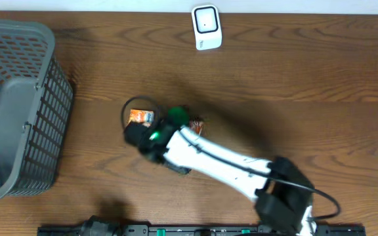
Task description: Scan the item barcode
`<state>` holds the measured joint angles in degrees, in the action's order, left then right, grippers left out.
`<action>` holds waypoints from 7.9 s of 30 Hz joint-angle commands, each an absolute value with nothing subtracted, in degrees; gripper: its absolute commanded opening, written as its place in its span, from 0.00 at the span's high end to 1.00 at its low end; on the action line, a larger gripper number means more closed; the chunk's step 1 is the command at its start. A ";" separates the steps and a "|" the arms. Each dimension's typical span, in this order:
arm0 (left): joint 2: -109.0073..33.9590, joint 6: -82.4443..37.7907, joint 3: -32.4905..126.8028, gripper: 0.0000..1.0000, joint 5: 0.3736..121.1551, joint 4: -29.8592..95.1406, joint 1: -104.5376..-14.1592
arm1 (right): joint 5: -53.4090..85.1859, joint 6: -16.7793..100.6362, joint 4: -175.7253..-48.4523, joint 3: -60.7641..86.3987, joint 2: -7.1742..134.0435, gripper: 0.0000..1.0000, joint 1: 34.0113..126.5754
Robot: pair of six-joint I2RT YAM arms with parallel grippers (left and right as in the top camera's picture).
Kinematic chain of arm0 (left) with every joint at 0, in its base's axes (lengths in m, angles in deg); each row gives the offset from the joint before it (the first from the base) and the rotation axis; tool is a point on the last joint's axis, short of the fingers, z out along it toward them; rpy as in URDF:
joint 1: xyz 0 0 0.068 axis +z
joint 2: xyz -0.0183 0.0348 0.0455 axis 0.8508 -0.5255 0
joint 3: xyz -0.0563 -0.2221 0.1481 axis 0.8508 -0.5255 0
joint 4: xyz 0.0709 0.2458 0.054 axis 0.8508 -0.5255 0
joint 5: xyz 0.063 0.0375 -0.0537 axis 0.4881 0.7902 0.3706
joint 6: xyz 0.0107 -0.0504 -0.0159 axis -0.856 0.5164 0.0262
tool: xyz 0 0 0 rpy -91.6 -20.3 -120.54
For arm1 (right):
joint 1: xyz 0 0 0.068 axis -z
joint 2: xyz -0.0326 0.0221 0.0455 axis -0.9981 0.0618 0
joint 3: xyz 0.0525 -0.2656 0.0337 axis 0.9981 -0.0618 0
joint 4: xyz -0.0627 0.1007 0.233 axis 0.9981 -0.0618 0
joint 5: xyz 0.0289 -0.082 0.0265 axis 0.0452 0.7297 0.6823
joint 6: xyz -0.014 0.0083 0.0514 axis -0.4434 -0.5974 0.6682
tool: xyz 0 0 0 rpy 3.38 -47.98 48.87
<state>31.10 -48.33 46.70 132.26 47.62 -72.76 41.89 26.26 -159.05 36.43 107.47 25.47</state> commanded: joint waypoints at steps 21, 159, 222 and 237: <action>31.53 -49.33 46.63 0.02 132.63 47.86 -72.74 | -24.86 7.59 -165.04 30.79 95.31 0.99 62.25; 31.53 -49.33 46.63 0.02 132.61 47.86 -72.74 | 6.48 92.07 -138.63 6.97 90.20 0.21 62.27; 31.53 -49.33 46.63 0.02 132.63 47.86 -72.74 | 3.24 99.85 -131.66 9.46 109.56 0.78 62.21; 31.53 -49.33 46.63 0.02 132.63 47.86 -72.74 | 4.56 76.00 -101.65 9.46 109.21 0.75 61.99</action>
